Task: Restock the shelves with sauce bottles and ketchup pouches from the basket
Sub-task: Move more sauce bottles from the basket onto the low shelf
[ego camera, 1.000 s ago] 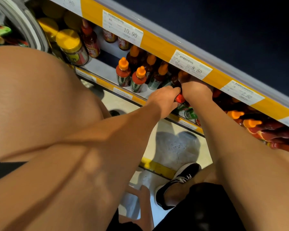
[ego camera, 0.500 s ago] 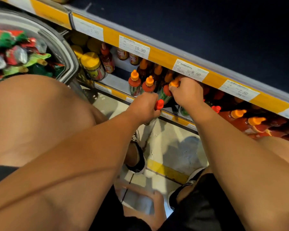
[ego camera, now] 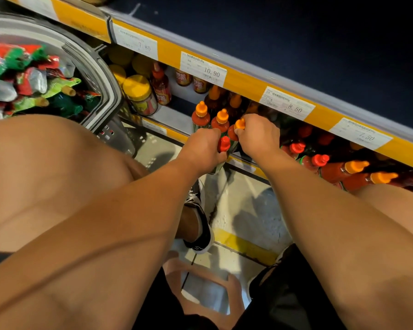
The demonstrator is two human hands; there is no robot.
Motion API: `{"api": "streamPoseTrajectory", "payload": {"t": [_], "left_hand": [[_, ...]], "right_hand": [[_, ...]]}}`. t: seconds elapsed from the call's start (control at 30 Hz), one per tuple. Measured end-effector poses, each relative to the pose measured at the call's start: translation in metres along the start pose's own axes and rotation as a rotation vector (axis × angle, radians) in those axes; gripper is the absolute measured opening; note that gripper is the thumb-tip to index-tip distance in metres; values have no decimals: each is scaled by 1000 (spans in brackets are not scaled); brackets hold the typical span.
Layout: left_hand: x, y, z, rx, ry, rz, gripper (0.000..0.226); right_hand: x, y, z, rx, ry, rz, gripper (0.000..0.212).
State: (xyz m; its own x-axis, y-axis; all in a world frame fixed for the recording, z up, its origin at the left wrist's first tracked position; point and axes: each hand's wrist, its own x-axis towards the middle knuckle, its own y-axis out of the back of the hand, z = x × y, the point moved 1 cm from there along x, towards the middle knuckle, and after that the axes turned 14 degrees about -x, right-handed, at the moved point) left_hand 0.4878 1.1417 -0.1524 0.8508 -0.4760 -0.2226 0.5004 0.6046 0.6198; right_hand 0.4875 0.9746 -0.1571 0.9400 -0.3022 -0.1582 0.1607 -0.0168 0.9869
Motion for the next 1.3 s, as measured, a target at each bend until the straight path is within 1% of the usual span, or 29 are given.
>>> {"api": "streamPoseTrajectory", "payload": {"t": [0.17, 0.27, 0.37, 0.4, 0.5, 0.6, 0.67, 0.73, 0.83, 0.9, 1.0, 1.1, 1.2, 1.3], "left_hand": [[4, -4, 7, 47, -13, 27, 22], [7, -9, 15, 16, -12, 46, 22], [8, -15, 27, -5, -42, 58, 16], [8, -19, 31, -2, -53, 64, 16], [11, -31, 42, -16, -60, 83, 21], [16, -43, 52, -46, -79, 104, 24], [20, -51, 59, -45, -89, 119, 26], [24, -60, 65, -35, -89, 127, 26], [31, -73, 71, -37, -102, 137, 25], [37, -78, 77, -27, -93, 136, 27], [50, -85, 85, -6, -79, 153, 29], [62, -93, 93, 6, -64, 162, 28], [74, -99, 96, 47, -22, 155, 33], [86, -106, 93, 83, 10, 147, 42]], "right_hand": [[1, 7, 6, 25, 11, -90, 16], [-7, 19, 19, 33, 24, -132, 25], [-20, 34, 38, 35, 6, -130, 29], [-26, 38, 45, 37, -1, -129, 31], [-46, 49, 63, 45, -7, -148, 44], [-69, 63, 78, 77, 1, -246, 60], [-84, 77, 87, 37, 36, -309, 66], [-101, 94, 98, 0, 73, -321, 69], [-133, 127, 122, 10, 98, -235, 70], [-157, 148, 144, 52, 102, -127, 64], [-198, 166, 191, 151, 22, 58, 54], [-232, 159, 249, 225, -129, 236, 49], [-259, 140, 295, 388, -231, 326, 57], [-281, 121, 315, 507, -322, 406, 64]]}}
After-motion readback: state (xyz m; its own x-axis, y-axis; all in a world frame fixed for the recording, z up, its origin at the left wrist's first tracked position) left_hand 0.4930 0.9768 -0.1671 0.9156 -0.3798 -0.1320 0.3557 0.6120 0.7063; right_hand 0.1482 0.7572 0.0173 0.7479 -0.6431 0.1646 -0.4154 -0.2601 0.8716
